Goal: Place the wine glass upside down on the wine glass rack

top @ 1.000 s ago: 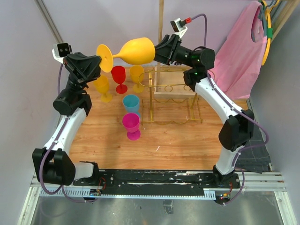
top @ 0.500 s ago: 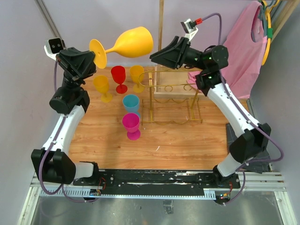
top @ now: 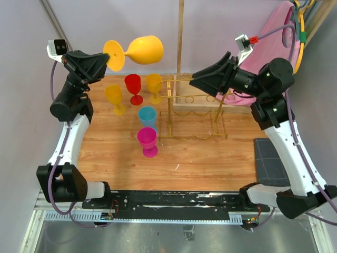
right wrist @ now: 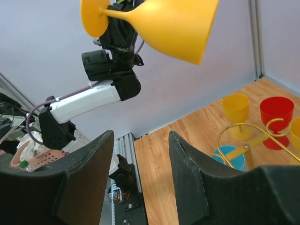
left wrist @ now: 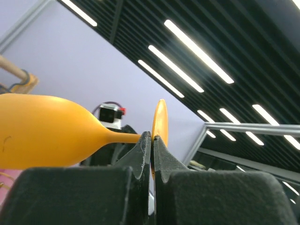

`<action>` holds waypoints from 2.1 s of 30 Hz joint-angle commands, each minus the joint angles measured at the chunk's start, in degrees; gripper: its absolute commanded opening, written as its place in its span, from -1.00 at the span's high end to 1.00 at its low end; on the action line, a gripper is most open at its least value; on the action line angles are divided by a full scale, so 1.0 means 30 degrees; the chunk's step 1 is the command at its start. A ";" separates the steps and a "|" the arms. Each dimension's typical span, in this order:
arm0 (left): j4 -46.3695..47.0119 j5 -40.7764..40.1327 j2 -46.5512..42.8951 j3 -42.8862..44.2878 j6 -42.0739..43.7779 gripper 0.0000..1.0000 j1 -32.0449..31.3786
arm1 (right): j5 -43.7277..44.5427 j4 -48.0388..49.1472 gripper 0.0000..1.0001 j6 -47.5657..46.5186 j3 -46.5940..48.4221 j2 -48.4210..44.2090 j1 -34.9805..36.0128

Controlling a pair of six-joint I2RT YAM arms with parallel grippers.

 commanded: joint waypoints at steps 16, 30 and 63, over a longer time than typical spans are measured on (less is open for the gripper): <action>-1.8422 0.2211 0.1595 0.5368 1.4315 1.00 0.0408 | 0.5046 -0.8046 -0.01 -0.5818 -0.1650 -0.5756 -0.0265; -2.2378 0.1716 0.5387 0.8680 1.6268 1.00 -0.1908 | 0.6518 -0.9712 -0.01 -0.6512 -0.2262 -0.7328 -0.0263; -2.5485 0.1509 0.6457 0.7580 1.8303 0.99 -0.5263 | 0.6807 -0.9443 0.00 -0.6075 -0.3689 -0.8091 -0.0265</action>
